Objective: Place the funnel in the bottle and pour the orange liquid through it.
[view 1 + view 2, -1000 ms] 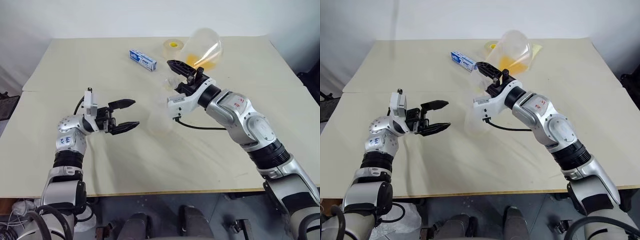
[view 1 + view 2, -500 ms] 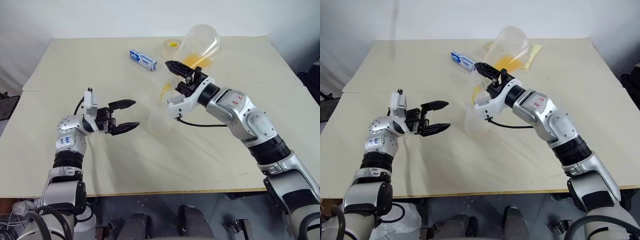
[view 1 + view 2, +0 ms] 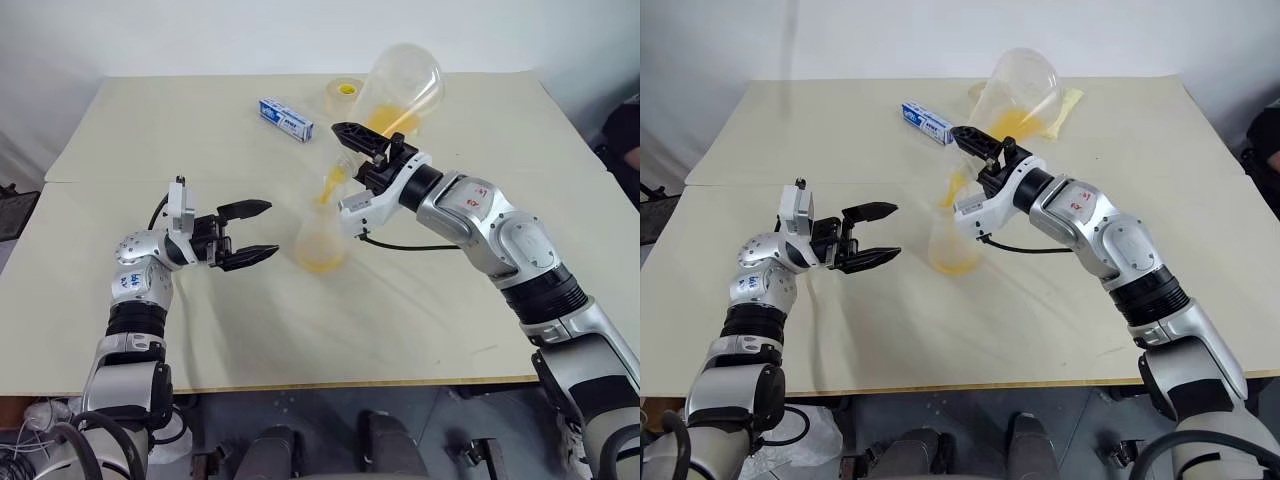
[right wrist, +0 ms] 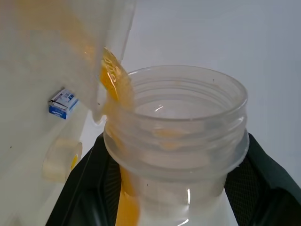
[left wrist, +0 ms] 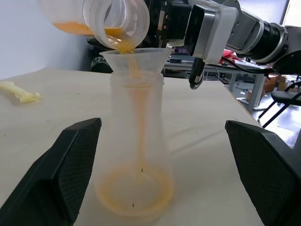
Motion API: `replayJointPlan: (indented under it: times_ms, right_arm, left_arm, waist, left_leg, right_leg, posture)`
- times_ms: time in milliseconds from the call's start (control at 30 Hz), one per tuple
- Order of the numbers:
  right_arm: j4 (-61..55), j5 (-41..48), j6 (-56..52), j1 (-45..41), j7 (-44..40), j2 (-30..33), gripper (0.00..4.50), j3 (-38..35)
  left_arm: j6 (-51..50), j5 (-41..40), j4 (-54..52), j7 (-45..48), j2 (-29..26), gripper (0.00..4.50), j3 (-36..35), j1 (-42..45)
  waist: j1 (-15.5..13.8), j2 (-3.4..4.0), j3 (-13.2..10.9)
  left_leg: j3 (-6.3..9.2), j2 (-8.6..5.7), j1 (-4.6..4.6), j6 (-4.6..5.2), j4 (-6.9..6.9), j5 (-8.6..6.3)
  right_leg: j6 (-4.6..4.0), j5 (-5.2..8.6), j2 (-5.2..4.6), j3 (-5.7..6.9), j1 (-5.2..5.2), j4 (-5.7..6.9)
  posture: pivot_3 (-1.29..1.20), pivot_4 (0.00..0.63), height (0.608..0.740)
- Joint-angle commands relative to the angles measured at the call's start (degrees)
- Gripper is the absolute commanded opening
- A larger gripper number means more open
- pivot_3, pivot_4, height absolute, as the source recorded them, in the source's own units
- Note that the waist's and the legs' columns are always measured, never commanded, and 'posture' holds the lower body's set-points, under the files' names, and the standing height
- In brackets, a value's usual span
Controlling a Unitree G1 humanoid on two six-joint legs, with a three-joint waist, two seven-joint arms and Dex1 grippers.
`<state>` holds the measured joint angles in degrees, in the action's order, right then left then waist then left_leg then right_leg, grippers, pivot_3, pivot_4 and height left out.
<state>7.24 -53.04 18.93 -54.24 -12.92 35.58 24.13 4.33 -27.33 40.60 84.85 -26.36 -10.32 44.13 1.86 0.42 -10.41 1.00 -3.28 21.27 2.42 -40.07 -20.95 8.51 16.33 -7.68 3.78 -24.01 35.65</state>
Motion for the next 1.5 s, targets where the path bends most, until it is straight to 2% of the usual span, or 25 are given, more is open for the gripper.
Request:
replayJointPlan:
  times_ms: [33,1500]
  right_arm:
    - [-1.08,-0.31,0.98,-2.41,1.60,1.09,2.48,-2.43]
    - [2.38,-4.35,8.58,-5.59,4.89,1.69,2.48,-1.21]
  left_arm:
    - [0.13,-1.00,-0.82,0.55,-0.08,4.50,-0.96,0.55]
    - [0.42,-1.12,-0.66,1.07,0.41,4.50,-1.13,0.52]
  waist:
    - [0.02,0.00,0.00]
    - [0.07,0.00,0.00]
  left_leg:
    - [0.00,0.00,0.00,0.00,0.00,0.00]
    - [0.00,0.01,0.00,0.00,-0.01,0.00]
  right_leg:
    - [0.00,0.00,0.00,0.00,0.00,0.00]
    - [0.00,0.00,0.01,0.00,0.00,0.01]
  posture:
    - [0.00,0.150,0.740]
    - [0.00,0.150,0.740]
